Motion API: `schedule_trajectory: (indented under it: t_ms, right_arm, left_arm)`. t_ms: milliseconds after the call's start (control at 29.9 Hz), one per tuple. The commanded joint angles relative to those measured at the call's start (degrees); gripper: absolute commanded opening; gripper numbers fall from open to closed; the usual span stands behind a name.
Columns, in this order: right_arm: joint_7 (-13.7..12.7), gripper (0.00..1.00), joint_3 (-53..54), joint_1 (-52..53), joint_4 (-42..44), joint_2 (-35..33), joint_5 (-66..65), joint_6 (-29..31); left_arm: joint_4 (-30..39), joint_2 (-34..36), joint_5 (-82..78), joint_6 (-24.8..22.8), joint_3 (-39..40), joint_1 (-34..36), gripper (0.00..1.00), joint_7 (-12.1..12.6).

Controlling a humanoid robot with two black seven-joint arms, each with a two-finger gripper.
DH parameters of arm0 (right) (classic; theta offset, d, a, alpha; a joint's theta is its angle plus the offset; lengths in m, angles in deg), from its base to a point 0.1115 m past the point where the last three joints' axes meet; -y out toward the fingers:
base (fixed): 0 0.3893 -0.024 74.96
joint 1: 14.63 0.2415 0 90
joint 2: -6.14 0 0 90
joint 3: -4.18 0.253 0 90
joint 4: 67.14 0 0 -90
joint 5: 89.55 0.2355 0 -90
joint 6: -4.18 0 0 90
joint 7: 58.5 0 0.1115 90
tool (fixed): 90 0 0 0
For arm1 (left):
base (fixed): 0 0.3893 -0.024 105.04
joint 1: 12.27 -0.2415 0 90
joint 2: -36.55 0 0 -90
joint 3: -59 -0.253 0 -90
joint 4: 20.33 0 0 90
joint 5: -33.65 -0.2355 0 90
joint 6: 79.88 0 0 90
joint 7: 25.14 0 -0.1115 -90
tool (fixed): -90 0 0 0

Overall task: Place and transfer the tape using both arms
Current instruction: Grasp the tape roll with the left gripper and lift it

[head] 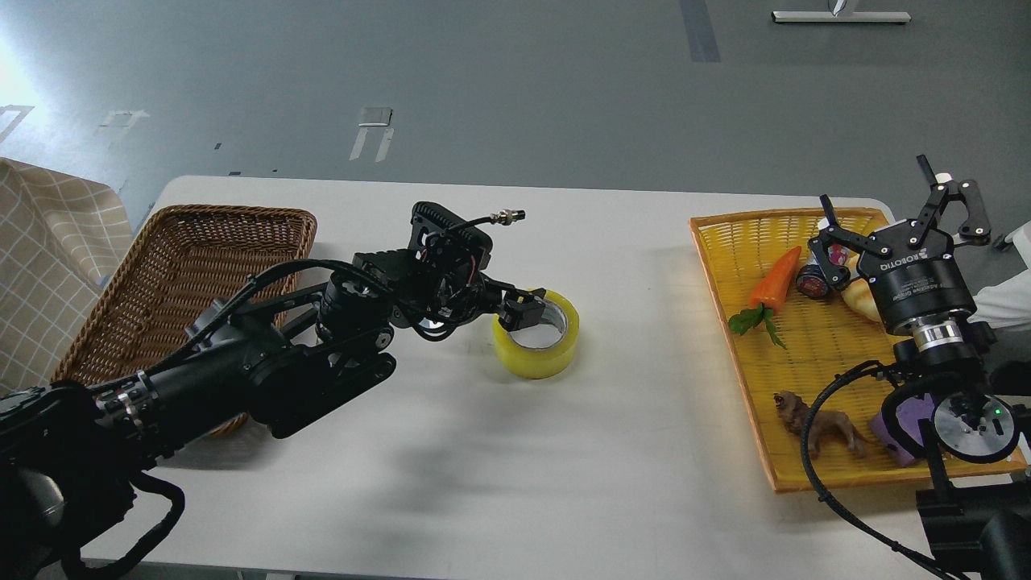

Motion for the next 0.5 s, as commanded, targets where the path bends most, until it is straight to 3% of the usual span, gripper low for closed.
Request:
schedule_trajectory:
  t_ms: [0,67,201,468]
  right_arm:
    - [0.00,1.00,0.00,-0.08,0.04,0.00,0.07,0.00]
    - [0.00,1.00,0.00,-0.17,0.04,0.00,-0.02,0.00]
    - [0.00,1.00,0.00,-0.08,-0.04,0.00,-0.02,0.00]
    - [0.00,1.00,0.00,-0.08,0.04,0.00,-0.02,0.00]
  left_arm:
    - [-0.41,-0.57,0.10,0.01,-0.60,0.02,0.98,-0.01]
    - [-0.58,-0.57,0.27,0.01,-2.00,0.02,0.98,0.16]
    - [-1.37,-1.62,1.59,0.01,-2.89,-0.06,0.97,3.23]
    - [-3.57,-2.07,2.03,0.01,-2.89,0.11,0.90,3.94]
